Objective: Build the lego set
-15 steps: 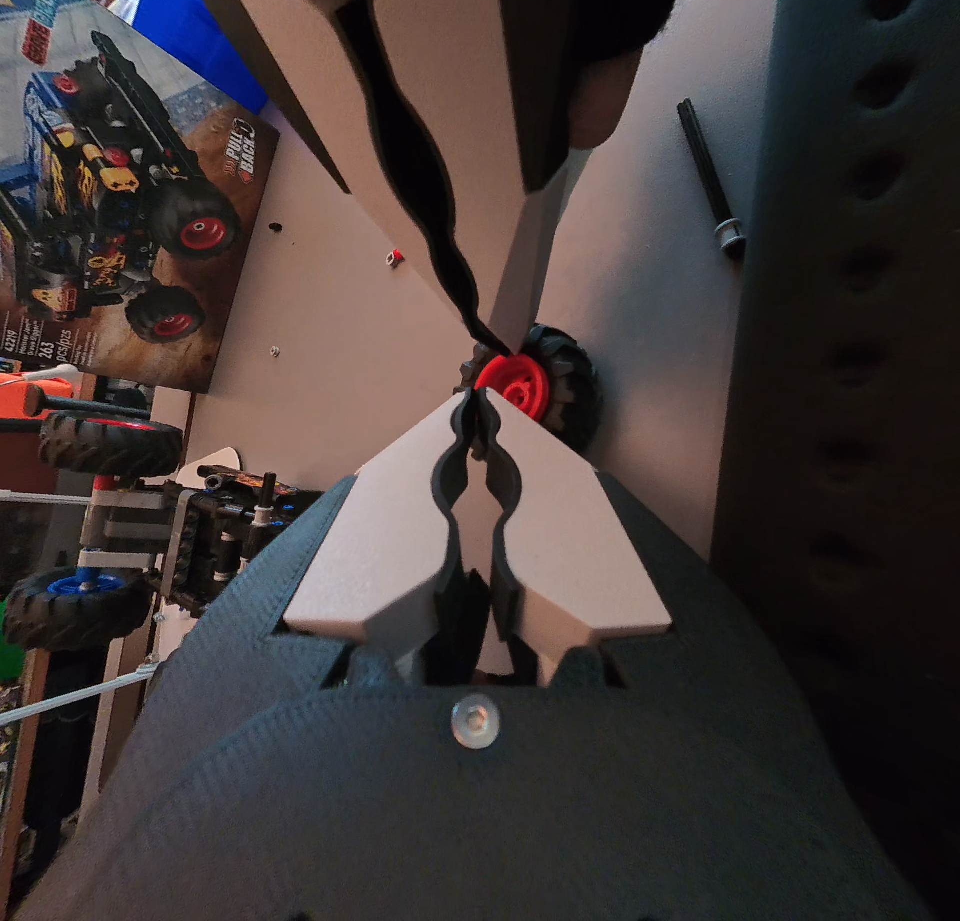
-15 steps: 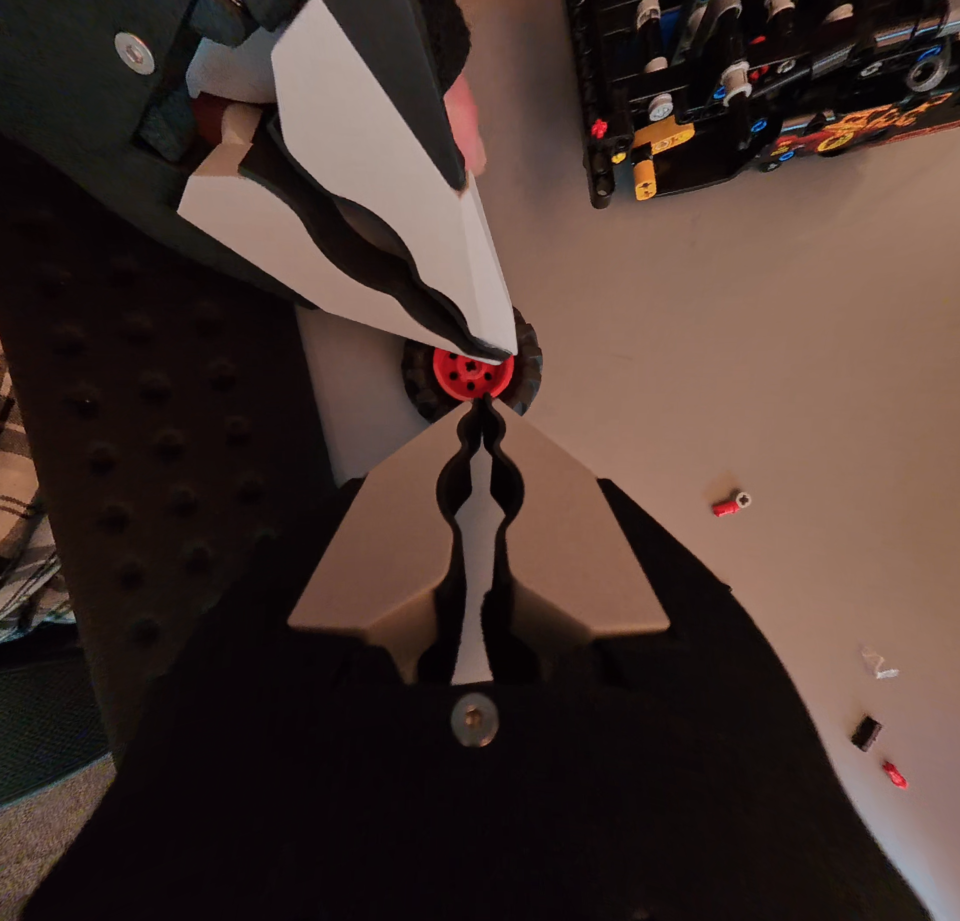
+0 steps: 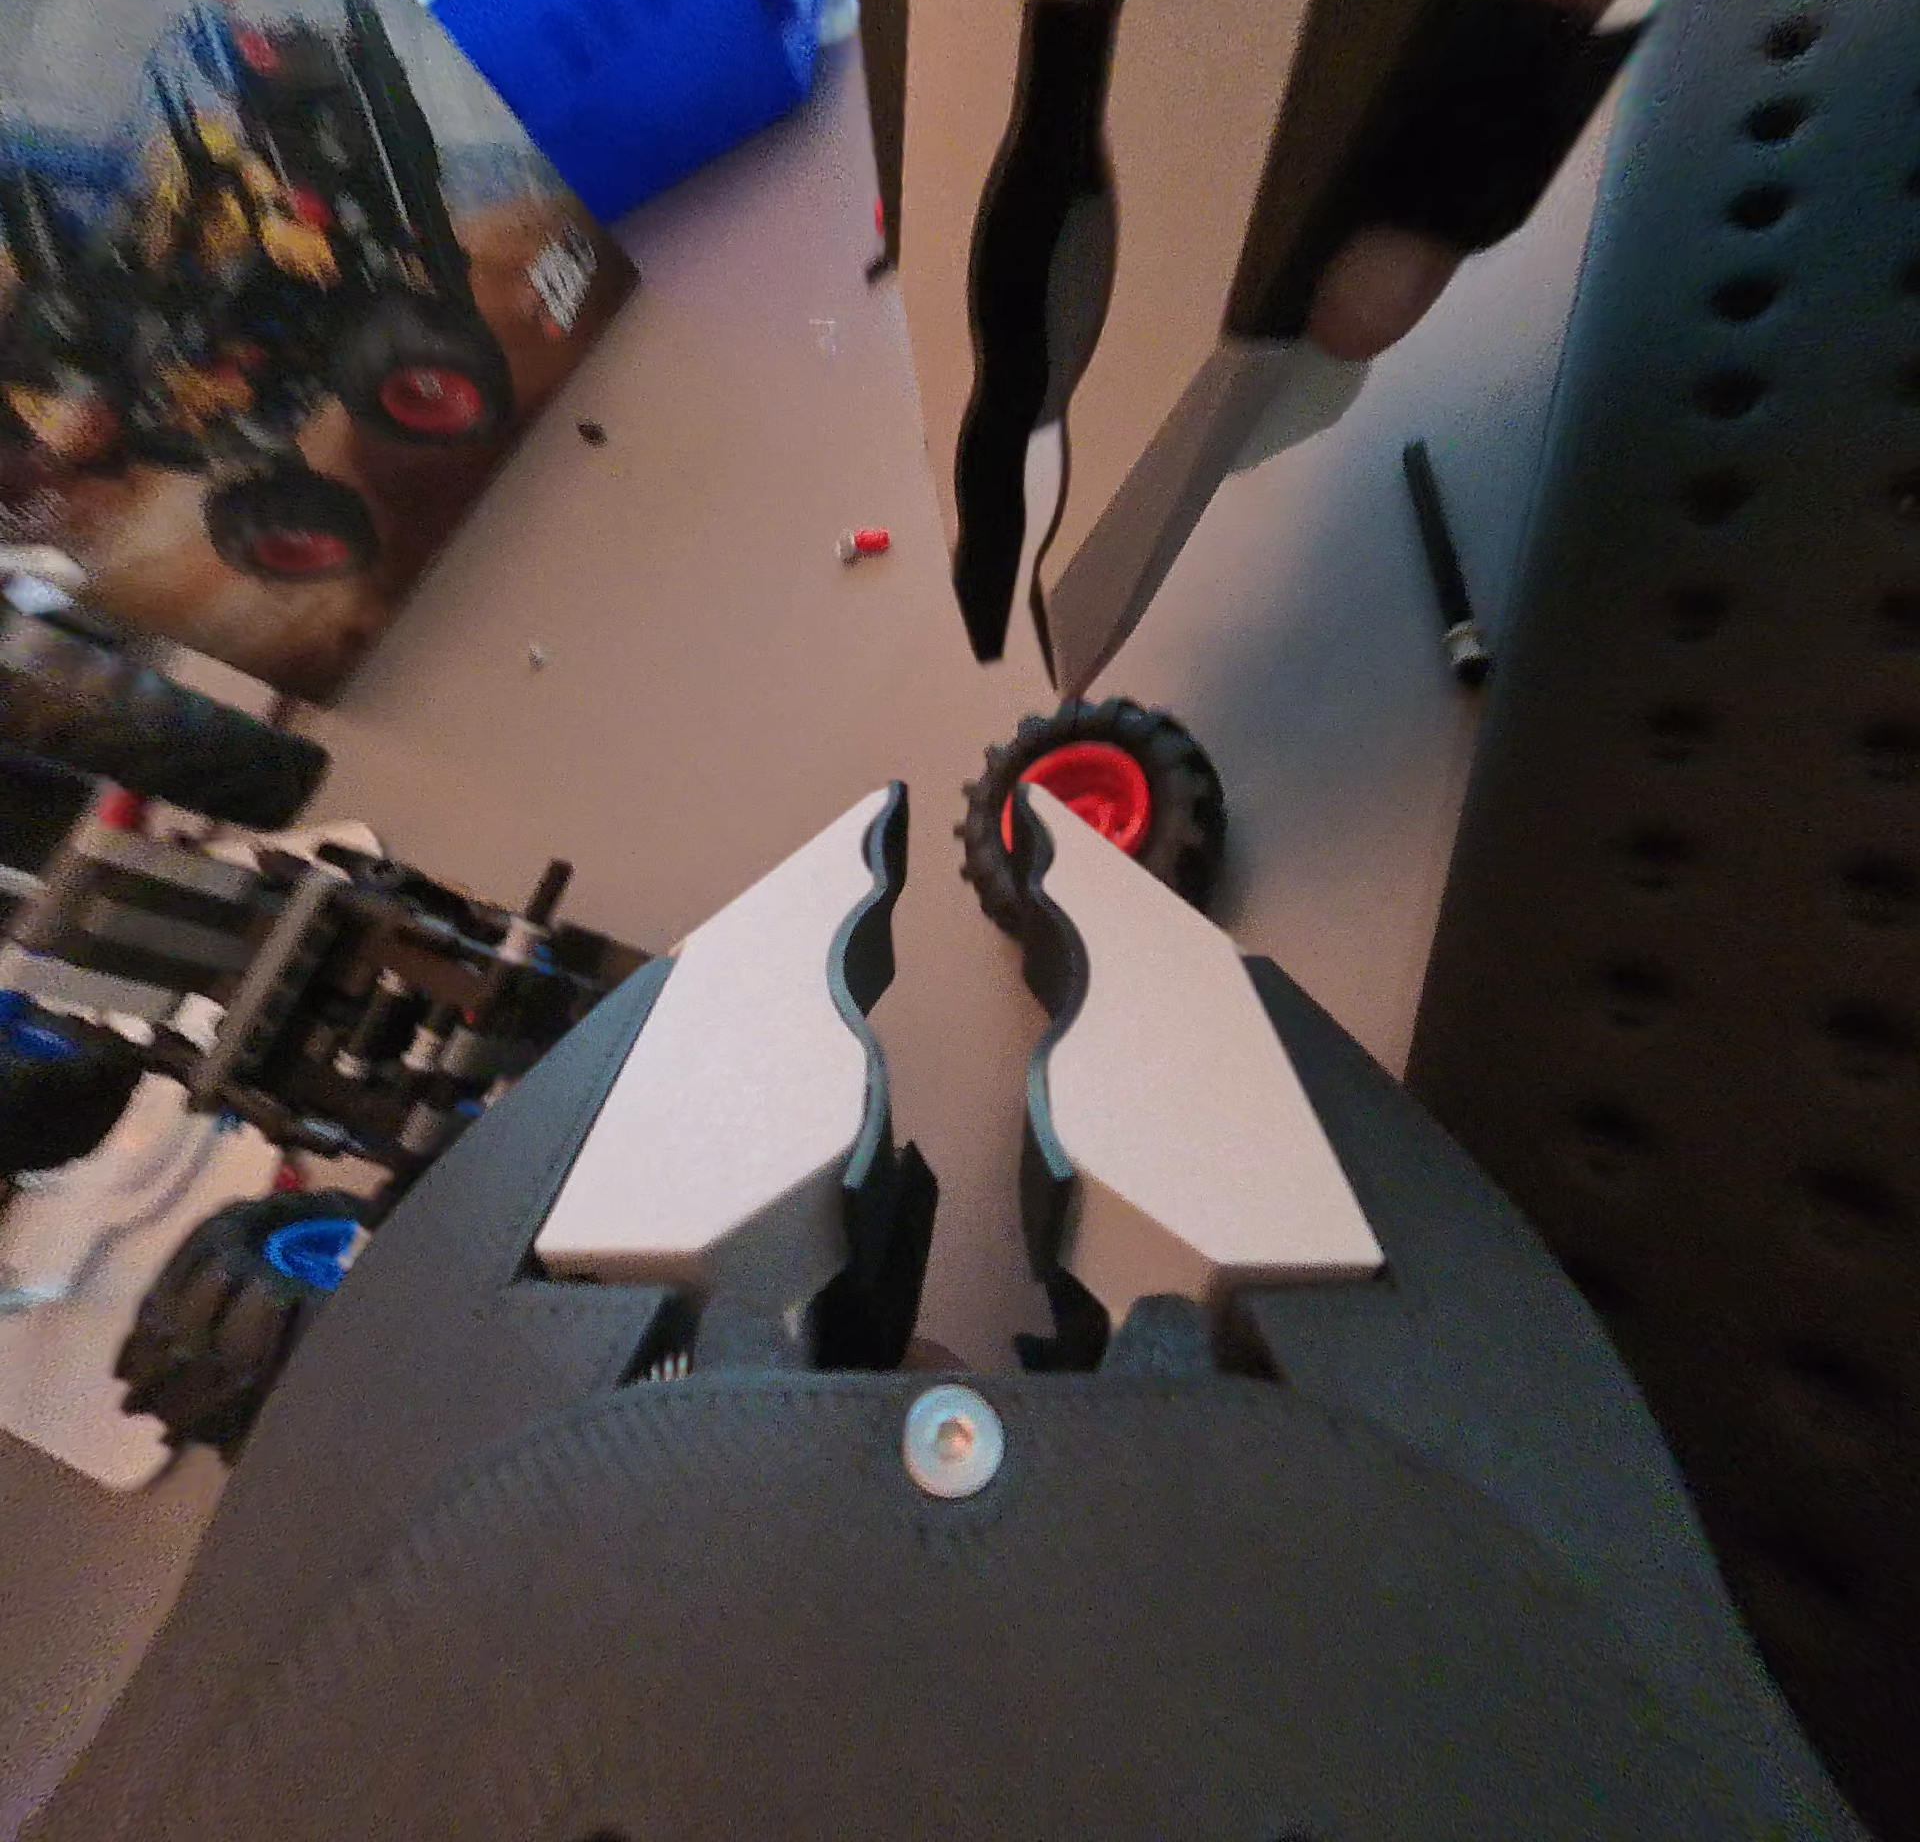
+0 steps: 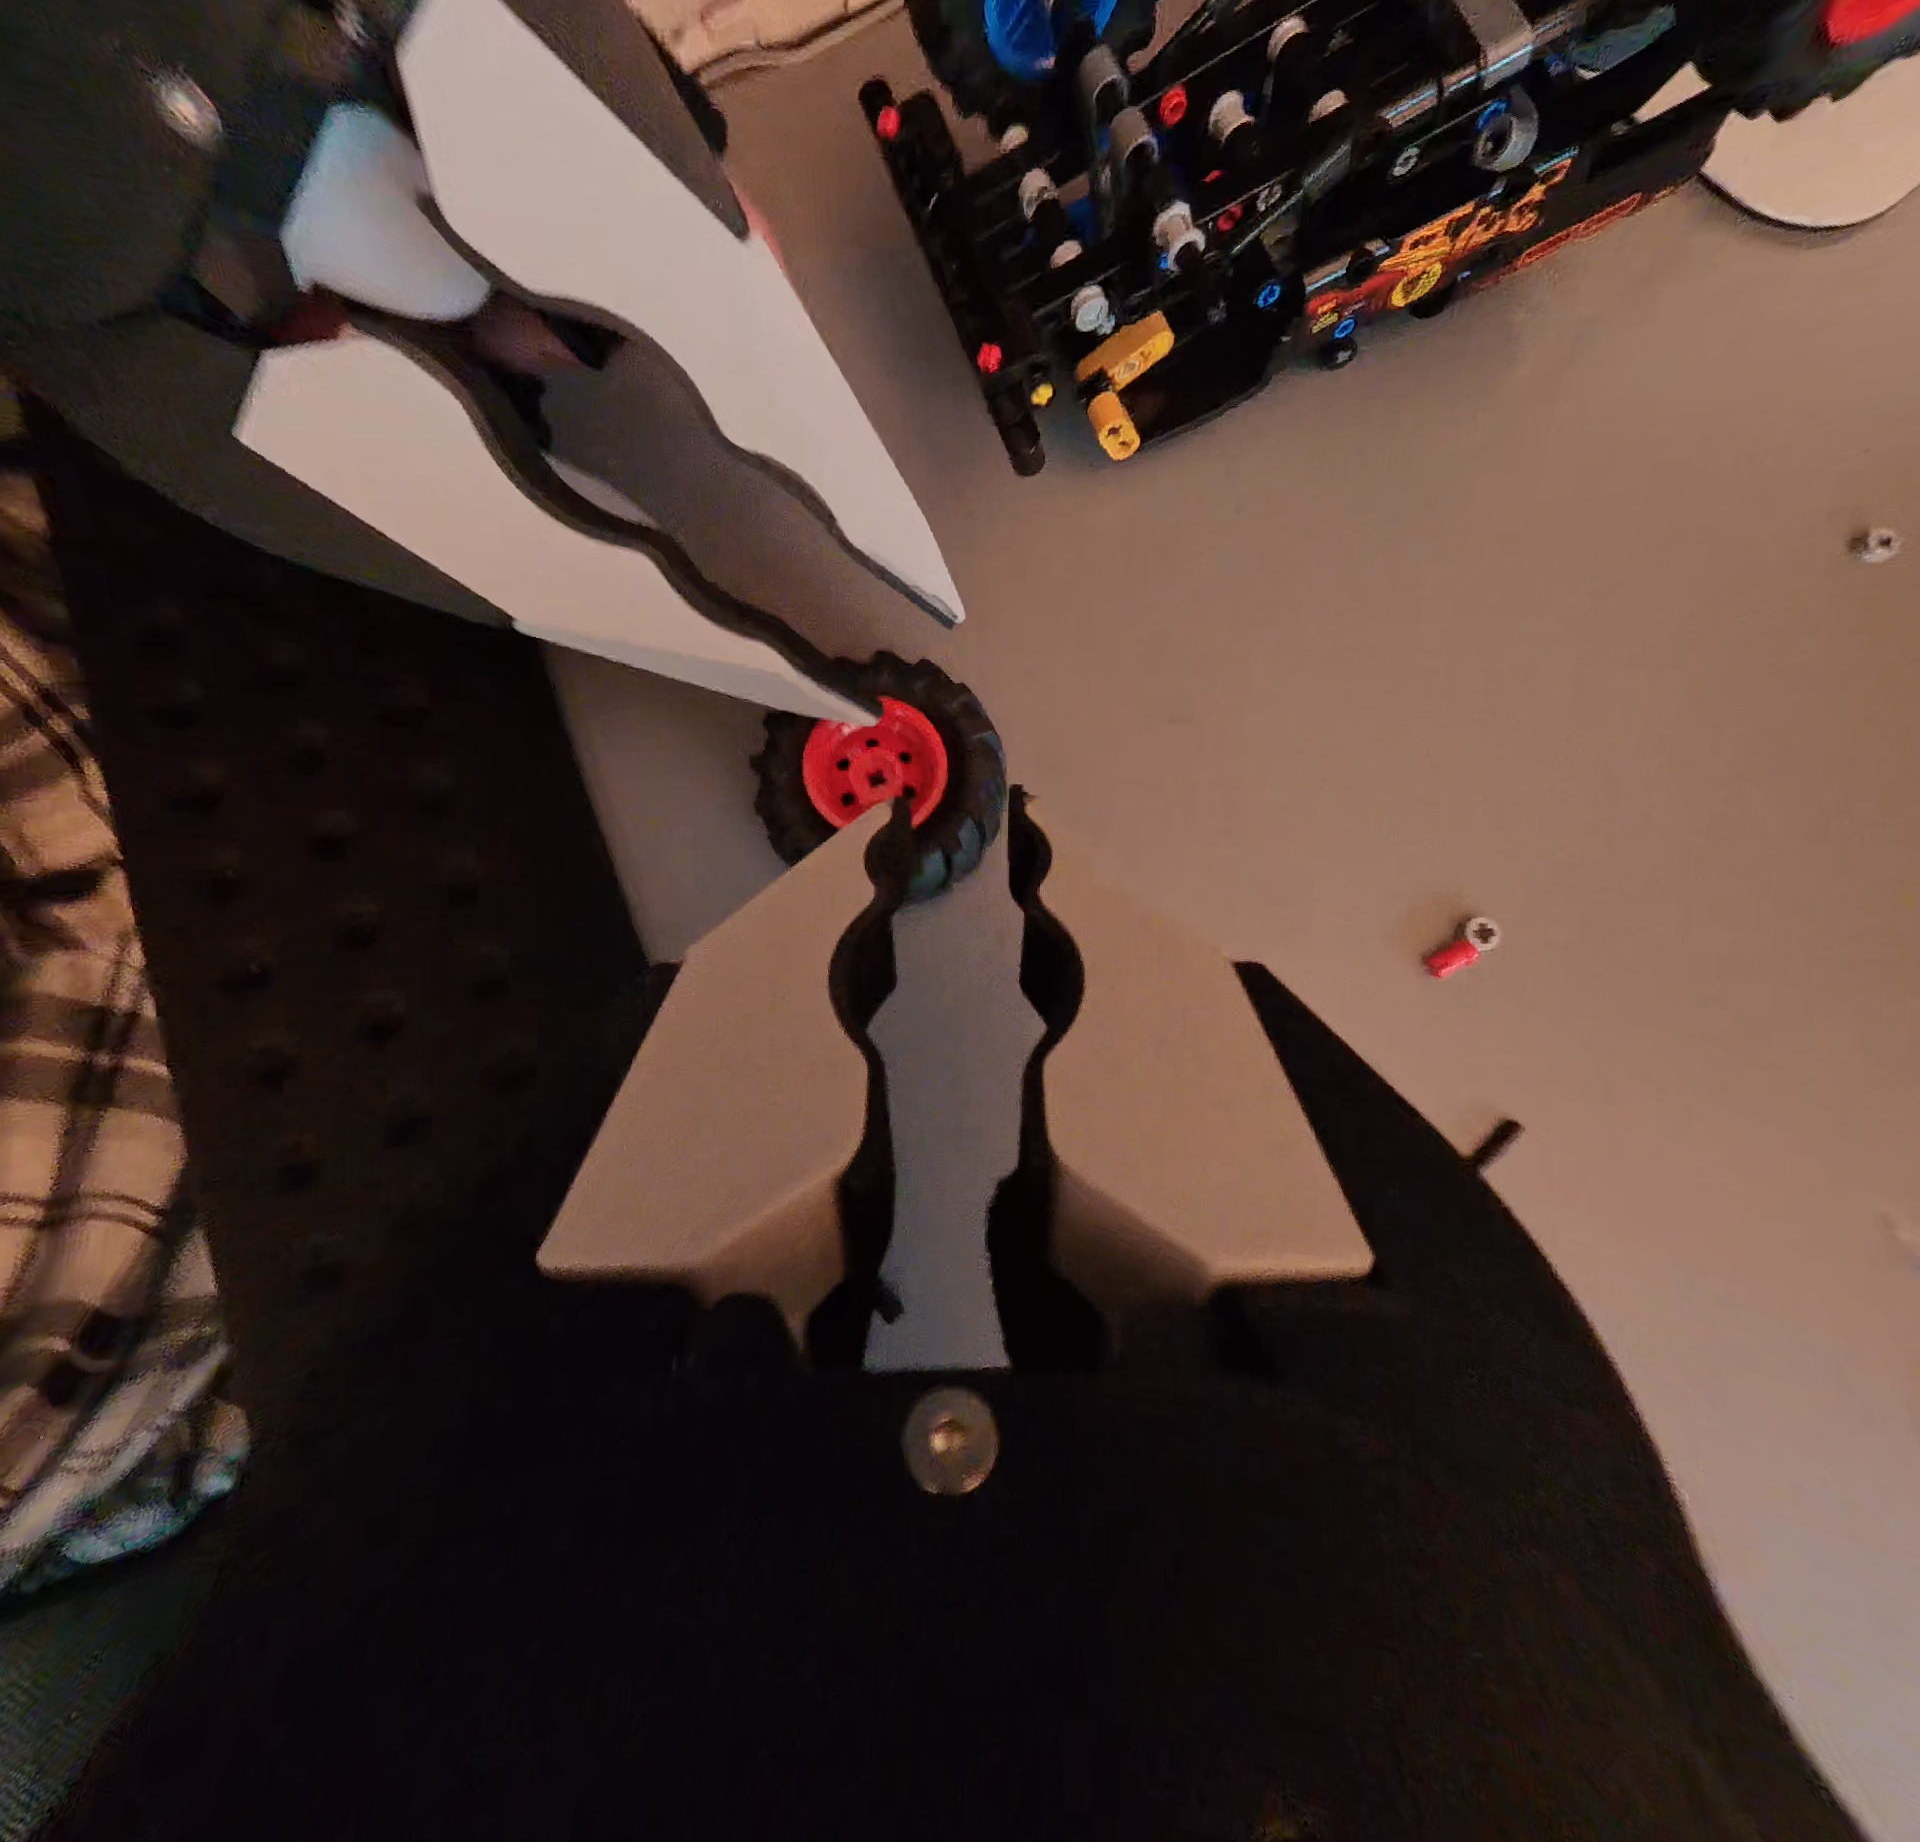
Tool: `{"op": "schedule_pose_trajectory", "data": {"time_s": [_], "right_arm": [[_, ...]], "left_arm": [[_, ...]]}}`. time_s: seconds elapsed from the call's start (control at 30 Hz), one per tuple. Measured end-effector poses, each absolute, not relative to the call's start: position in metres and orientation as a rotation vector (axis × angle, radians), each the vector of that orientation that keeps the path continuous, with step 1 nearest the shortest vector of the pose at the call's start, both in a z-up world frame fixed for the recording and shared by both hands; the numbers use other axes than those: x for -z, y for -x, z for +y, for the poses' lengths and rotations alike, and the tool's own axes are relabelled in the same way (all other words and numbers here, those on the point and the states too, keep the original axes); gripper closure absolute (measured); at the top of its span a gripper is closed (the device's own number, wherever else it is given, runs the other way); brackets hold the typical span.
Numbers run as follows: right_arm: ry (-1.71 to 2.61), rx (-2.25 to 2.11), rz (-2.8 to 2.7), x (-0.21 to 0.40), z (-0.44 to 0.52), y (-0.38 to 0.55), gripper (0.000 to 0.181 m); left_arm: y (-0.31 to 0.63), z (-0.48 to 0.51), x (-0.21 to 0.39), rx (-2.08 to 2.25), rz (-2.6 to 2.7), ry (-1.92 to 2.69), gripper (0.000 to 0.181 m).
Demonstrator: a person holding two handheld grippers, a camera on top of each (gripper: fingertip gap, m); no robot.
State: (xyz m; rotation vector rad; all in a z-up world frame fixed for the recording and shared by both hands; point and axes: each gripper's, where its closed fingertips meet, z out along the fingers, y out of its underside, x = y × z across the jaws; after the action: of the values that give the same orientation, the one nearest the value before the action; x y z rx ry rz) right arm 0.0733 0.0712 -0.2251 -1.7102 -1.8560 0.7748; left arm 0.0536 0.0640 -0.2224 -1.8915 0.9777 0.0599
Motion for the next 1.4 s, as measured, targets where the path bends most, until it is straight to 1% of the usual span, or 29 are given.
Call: {"op": "schedule_pose_trajectory", "data": {"time_s": [0.03, 0.07, 0.1, 0.13, 0.17, 0.27, 0.3, 0.37, 0.43, 0.6, 0.67, 0.73, 0.87, 0.9, 0.93, 1.03, 1.23, 1.4], "right_arm": [[1.735, -0.807, -1.83, 0.226, 0.07, -0.072, 0.162], [1.764, -0.811, -1.827, 0.231, 0.07, -0.071, 0.159], [1.793, -0.808, -1.844, 0.237, 0.069, -0.071, 0.16], [1.807, -0.825, -1.851, 0.24, 0.067, -0.069, 0.168], [1.812, -0.833, -1.857, 0.241, 0.065, -0.069, 0.17], [1.772, -0.791, -1.876, 0.241, 0.064, -0.07, 0.17], [1.753, -0.777, -1.876, 0.24, 0.063, -0.071, 0.171], [1.705, -0.774, -1.868, 0.238, 0.058, -0.072, 0.172], [1.66, -0.744, -1.851, 0.237, 0.054, -0.074, 0.172], [1.526, -0.713, -1.837, 0.225, 0.041, -0.08, 0.178], [1.513, -0.713, -1.827, 0.225, 0.039, -0.082, 0.18], [1.524, -0.739, -1.81, 0.224, 0.038, -0.084, 0.179], [1.547, -0.729, -1.775, 0.223, 0.042, -0.083, 0.165], [1.546, -0.733, -1.77, 0.222, 0.042, -0.083, 0.169], [1.551, -0.744, -1.76, 0.22, 0.043, -0.083, 0.168], [1.606, -0.748, -1.777, 0.229, 0.042, -0.077, 0.157], [1.666, -0.75, -1.775, 0.236, 0.044, -0.073, 0.158], [1.682, -0.645, -1.814, 0.242, 0.048, -0.071, 0.161]], "left_arm": [[-0.048, 0.063, 0.231, -0.061, 0.975, 1.954, 0.157], [-0.044, 0.065, 0.234, -0.07, 0.949, 1.97, 0.16], [-0.046, 0.064, 0.235, -0.046, 0.942, 1.979, 0.161], [-0.048, 0.062, 0.238, -0.019, 0.928, 2.012, 0.166], [-0.051, 0.063, 0.239, -0.003, 0.912, 2.04, 0.167], [-0.057, 0.062, 0.24, 0.029, 0.89, 2.045, 0.165], [-0.057, 0.061, 0.239, 0.059, 0.873, 2.053, 0.161], [-0.052, 0.058, 0.237, 0.102, 0.832, 2.08, 0.147], [-0.049, 0.052, 0.237, 0.183, 0.787, 2.115, 0.144], [-0.061, 0.033, 0.242, 0.561, 0.731, 2.217, 0.135], [-0.067, 0.03, 0.244, 0.656, 0.744, 2.236, 0.143], [-0.069, 0.031, 0.245, 0.675, 0.758, 2.229, 0.144], [-0.07, 0.034, 0.246, 0.662, 0.789, 2.201, 0.146], [-0.07, 0.034, 0.246, 0.668, 0.791, 2.196, 0.147], [-0.07, 0.035, 0.247, 0.67, 0.792, 2.193, 0.147], [-0.071, 0.036, 0.247, 0.638, 0.806, 2.186, 0.147], [-0.072, 0.039, 0.249, 0.581, 0.834, 2.166, 0.147], [-0.069, 0.043, 0.255, 0.49, 0.862, 2.185, 0.151]]}}
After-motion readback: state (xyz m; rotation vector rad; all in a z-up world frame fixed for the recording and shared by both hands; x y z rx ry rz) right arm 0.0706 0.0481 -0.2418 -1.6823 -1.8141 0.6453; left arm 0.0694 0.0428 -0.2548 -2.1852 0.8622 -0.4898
